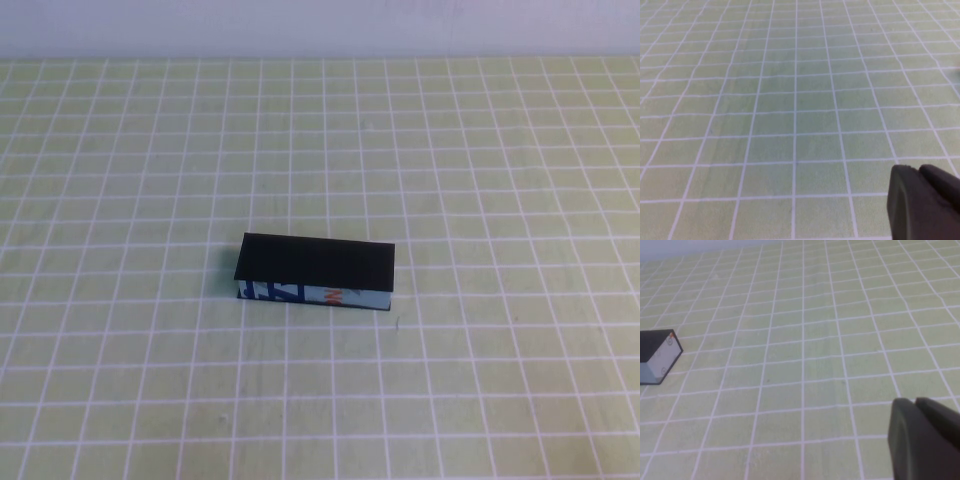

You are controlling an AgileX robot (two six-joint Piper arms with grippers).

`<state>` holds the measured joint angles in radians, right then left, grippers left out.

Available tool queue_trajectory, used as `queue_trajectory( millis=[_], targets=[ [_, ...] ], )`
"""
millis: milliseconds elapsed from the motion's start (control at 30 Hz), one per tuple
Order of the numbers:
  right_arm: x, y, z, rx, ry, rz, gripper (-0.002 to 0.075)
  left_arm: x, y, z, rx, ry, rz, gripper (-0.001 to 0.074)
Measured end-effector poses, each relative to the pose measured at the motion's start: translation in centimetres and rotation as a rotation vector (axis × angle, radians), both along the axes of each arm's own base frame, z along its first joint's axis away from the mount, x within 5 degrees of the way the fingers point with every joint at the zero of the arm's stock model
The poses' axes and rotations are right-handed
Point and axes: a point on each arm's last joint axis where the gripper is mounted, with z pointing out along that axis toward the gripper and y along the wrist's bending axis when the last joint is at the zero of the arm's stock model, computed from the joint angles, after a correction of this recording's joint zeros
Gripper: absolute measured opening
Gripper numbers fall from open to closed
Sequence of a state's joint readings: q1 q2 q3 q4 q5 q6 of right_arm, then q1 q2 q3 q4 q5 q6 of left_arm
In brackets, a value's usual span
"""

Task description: Take glasses out of glasses case

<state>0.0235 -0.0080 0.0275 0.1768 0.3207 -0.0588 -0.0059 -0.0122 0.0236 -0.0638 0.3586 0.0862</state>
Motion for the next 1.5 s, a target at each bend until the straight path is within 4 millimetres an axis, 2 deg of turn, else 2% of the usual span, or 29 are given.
queue_trajectory(
  millis=[467, 567, 767, 867, 967, 1067, 1233, 1367, 1500],
  targets=[
    [0.0, 0.0, 0.0, 0.0, 0.0, 0.0, -0.0018, 0.0, 0.0, 0.1, 0.006, -0.012, 0.001, -0.0004],
    [0.0, 0.0, 0.0, 0.0, 0.0, 0.0, -0.0018, 0.1, -0.2, 0.3, -0.085, -0.031, 0.002, -0.0004],
    [0.0, 0.0, 0.0, 0.0, 0.0, 0.0, -0.0018, 0.3, -0.5, 1.7, -0.448, -0.165, 0.027, -0.0004],
    [0.0, 0.0, 0.0, 0.0, 0.0, 0.0, -0.0018, 0.4, -0.2, 2.4, -0.523, -0.246, 0.051, -0.0004],
    [0.0, 0.0, 0.0, 0.0, 0.0, 0.0, -0.0018, 0.3, -0.4, 2.6, -0.554, -0.225, 0.038, -0.0004],
    [0.0, 0.0, 0.0, 0.0, 0.0, 0.0, -0.0018, 0.6, -1.2, 4.0, -0.563, -0.097, -0.019, -0.0004],
    [0.0, 0.0, 0.0, 0.0, 0.0, 0.0, -0.0018, 2.8, -2.7, 8.2, -0.449, 0.185, -0.149, -0.0004],
    [0.0, 0.0, 0.0, 0.0, 0.0, 0.0, -0.0018, 6.8, -3.9, 11.1, -0.314, 0.402, -0.283, -0.0004],
    [0.0, 0.0, 0.0, 0.0, 0.0, 0.0, -0.0018, 11.1, -5.1, 13.2, -0.253, 0.476, -0.428, -0.0004]
  ],
)
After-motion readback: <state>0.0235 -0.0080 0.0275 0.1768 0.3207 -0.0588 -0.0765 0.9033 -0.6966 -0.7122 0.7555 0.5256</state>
